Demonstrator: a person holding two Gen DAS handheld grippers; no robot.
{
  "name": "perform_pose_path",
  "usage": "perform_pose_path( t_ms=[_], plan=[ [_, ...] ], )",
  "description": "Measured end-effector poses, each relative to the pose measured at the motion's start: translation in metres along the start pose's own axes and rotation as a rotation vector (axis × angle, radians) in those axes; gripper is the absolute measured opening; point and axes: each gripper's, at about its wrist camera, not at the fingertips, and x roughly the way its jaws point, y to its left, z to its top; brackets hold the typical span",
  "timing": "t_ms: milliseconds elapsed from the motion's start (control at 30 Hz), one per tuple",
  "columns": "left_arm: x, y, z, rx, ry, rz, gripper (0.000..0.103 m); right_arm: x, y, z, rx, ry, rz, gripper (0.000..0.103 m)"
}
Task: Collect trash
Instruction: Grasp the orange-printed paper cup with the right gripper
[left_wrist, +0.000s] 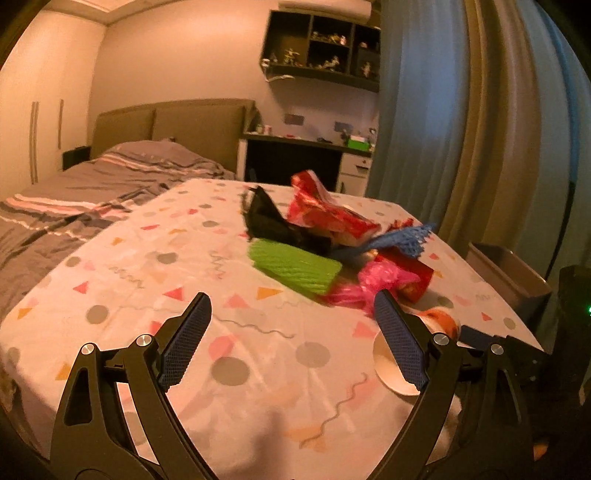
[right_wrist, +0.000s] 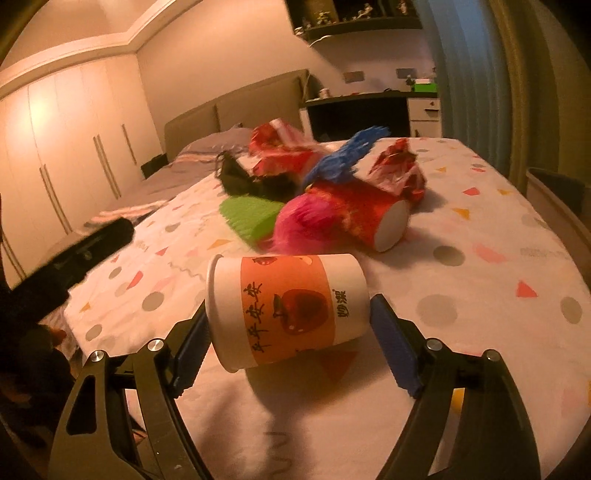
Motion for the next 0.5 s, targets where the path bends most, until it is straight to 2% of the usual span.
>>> perform_pose_path(
  t_ms=[367,500],
  plan=[
    [0.052,-0.054,0.016,0.096,0.053,-0.077,0.088,-0.033,-0.057,0.015,0.102,-0.120,-0.167,0.079],
    [0.077,-0.072,0.020,0.123,0.112,-0.080,0.087,-0.041,-0.072,0.019,0.133,-0.150,-0.196,0.079]
  ],
)
